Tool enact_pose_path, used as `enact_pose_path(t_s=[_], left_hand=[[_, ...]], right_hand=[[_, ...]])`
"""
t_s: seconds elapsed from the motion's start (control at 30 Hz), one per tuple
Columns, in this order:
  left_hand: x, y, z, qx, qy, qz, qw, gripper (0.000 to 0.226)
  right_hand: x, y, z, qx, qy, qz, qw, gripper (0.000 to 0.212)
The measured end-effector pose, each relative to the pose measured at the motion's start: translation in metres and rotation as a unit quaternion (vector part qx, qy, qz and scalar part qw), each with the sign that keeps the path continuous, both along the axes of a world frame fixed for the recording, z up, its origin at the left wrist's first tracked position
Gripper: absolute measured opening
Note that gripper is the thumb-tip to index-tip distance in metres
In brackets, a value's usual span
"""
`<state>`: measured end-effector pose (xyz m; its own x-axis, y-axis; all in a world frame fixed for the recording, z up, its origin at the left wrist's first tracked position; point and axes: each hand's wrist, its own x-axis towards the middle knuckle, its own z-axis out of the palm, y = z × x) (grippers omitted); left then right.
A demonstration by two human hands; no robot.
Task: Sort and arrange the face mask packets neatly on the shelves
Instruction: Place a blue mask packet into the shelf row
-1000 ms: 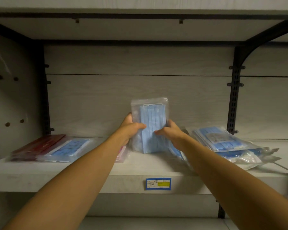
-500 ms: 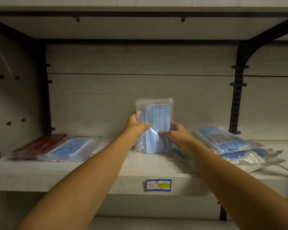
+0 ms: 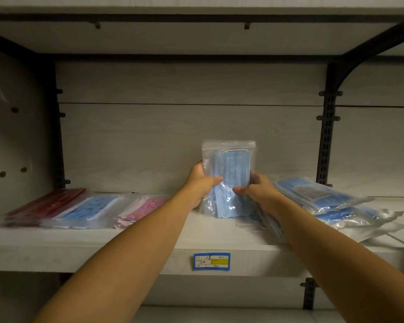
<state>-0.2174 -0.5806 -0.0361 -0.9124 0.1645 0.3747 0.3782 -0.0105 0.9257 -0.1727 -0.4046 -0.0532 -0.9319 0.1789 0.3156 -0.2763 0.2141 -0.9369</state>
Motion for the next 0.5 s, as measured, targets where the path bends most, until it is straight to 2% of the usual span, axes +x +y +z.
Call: enact_pose_path(t_s=[0.23, 0.4, 0.5], left_hand=[[0.007, 0.019, 0.002, -0.013, -0.017, -0.019, 1.0, 0.048], [0.016, 0.019, 0.011, 0.036, -0.04, -0.012, 0.999, 0.044], [0.022, 0.012, 0.025, 0.061, -0.025, -0.006, 0.998, 0.038]], right_hand=[[0.01, 0.017, 0.002, 0.003, -0.007, -0.002, 1.0, 0.05], [0.016, 0.013, 0.014, 0.033, -0.013, 0.009, 0.999, 0.037], [0.016, 0.003, 0.025, 0.01, 0.001, 0.008, 1.0, 0.041]])
